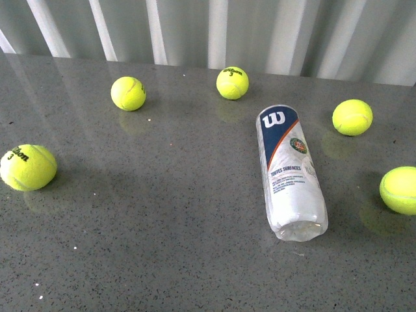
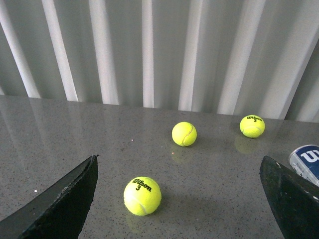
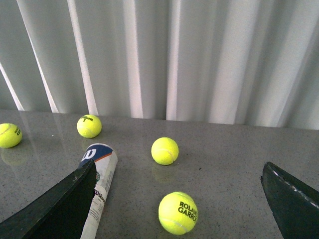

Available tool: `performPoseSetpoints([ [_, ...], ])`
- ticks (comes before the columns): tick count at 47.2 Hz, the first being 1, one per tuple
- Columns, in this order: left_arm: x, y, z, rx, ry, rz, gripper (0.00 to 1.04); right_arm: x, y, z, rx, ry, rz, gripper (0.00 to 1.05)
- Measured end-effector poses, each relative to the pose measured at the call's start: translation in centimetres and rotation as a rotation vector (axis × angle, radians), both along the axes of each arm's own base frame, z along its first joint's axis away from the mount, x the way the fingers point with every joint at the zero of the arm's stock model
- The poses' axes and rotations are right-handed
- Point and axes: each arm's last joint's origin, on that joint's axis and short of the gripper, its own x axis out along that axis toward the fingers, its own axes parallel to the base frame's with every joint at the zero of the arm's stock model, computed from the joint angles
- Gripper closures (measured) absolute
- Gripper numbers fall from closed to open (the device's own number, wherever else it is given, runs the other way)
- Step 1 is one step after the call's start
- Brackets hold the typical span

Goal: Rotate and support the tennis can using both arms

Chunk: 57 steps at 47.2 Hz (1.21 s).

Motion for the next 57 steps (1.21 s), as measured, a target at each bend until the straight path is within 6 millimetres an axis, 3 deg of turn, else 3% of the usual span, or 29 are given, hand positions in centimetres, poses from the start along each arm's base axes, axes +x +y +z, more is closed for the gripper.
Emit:
performPoseSetpoints([
  [42, 0.0, 0.0, 0.0, 0.0, 0.0, 0.0, 0.07, 0.0, 0.0, 0.0, 0.0, 0.0, 0.0, 0.07],
  [45, 0.0, 0.0, 0.0, 0.0, 0.0, 0.0, 0.07, 0.0, 0.0, 0.1, 0.033, 0.054, -0.071, 0.07],
  [48, 0.0, 0.0, 0.0, 0.0, 0.0, 0.0, 0.07, 0.5, -0.2, 1.7, 0.065, 0.049, -0.097, 0.07],
  [51, 0.0, 0.0, 0.0, 0.0, 0.0, 0.0, 0.07, 1.5, -0.5, 4.6, 0.076, -0.025, -0.094, 0.07],
  [57, 0.0, 0.0, 0.0, 0.0, 0.0, 0.0, 0.07, 5.8, -1.1, 9.5, 0.098, -0.071, -0.059, 0.07],
])
